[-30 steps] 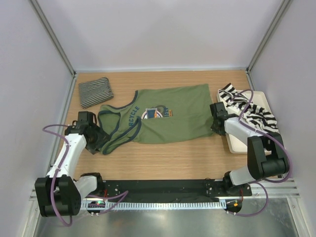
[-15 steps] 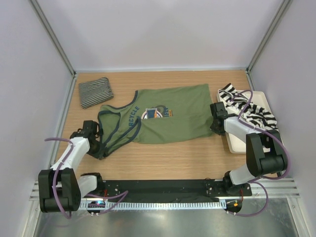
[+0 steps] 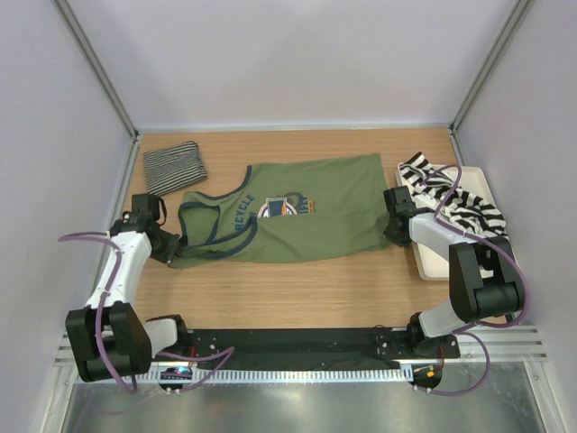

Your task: Fold and stack the tank tops

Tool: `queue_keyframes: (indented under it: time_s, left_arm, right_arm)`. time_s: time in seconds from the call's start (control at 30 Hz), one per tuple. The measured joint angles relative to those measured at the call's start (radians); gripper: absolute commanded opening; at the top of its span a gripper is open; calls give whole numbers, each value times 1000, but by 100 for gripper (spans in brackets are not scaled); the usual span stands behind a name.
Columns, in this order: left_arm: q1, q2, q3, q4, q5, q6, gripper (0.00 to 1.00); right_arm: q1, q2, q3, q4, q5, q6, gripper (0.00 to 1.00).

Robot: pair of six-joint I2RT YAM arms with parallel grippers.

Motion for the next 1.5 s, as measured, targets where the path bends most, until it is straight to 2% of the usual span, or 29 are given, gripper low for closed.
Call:
queue_keyframes:
  time_s: [0.27, 0.63, 0.7, 0.73, 0.77, 0.8, 0.83, 0.93, 1.1, 1.2, 1.23, 1.33, 1.5]
  left_arm:
    - [109, 60, 23, -2, 58, 36, 0]
    - [140, 208, 143, 31, 89, 46, 1]
    - [142, 236, 150, 45, 93, 53, 12]
    - [142, 249, 152, 52, 95, 56, 23]
    - [143, 262, 154, 53, 96, 62, 46]
    - [145, 275, 157, 57, 98, 72, 59]
    - [148, 285, 159, 63, 102, 74, 77]
    - [159, 288, 159, 84, 105, 77, 91]
    - [163, 265, 163, 97, 78, 87, 93]
    - [169, 254, 193, 95, 64, 95, 93]
    - [172, 254, 208, 98, 65, 103, 94]
    - [176, 254, 232, 158, 138, 159, 94]
    - [170, 252, 191, 358, 330, 196, 90]
  right_arm:
    - [-2, 0, -4, 3, 0, 0, 1]
    - [-2, -35, -32, -3, -12, 0, 1]
    - [-2, -47, -40, -14, -16, 0, 1]
    - [-2, -52, -43, -22, -16, 0, 1]
    - [-2, -57, -47, -27, -18, 0, 1]
    - [-2, -63, -51, -32, -19, 0, 1]
    - [-2, -69, -54, -39, -20, 1, 1]
    - [-2, -97, -64, -54, -26, 2, 1]
    - [-2, -170, -77, -93, -25, 4, 2]
    - [-2, -194, -77, -106, -18, 3, 13]
    - [-2, -197, -77, -109, -16, 3, 25]
    - [-2, -197, -77, -124, -8, -4, 41]
    - [-2, -227, -76, -127, -14, -24, 43]
